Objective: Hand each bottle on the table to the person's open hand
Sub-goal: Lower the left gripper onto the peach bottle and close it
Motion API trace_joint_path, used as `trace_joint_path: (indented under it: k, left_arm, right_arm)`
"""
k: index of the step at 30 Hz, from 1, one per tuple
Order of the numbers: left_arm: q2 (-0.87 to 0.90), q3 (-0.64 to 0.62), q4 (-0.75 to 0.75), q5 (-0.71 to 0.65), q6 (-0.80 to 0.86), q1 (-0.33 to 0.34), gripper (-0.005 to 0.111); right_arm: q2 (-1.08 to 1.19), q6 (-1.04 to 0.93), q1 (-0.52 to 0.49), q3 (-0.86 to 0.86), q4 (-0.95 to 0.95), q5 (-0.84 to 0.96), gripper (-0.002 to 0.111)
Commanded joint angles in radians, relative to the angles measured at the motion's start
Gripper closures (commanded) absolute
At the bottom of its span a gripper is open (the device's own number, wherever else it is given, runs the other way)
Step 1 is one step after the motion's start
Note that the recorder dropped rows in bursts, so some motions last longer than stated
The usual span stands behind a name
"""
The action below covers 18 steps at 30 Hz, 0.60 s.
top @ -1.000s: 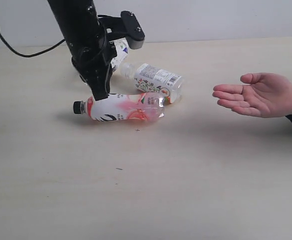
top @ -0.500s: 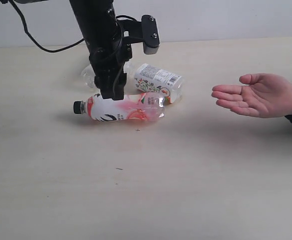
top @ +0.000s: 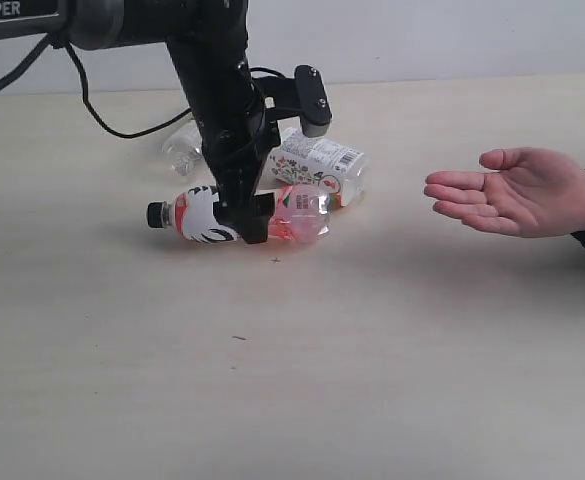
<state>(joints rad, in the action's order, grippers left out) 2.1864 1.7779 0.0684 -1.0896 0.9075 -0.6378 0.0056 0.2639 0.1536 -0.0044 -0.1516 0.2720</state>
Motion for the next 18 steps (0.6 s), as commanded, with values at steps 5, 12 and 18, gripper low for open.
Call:
trace_joint_path:
  k: [5,12,18]
  left_arm:
    - [0.029,0.002,0.001,-0.008,0.003,-0.001,0.01]
    - [0.056,0.002,0.001,-0.008,0.003,-0.001,0.01]
    - [0.089,0.002,0.001,-0.004,0.007,-0.001,0.01]
  right_arm:
    - [-0.006,0.0,0.003,0.004,-0.004,-0.008,0.108]
    - [-0.006,0.0,0.003,0.004,-0.004,-0.008,0.108]
    - [-0.006,0.0,0.003,0.004,-0.004,-0.008,0.108]
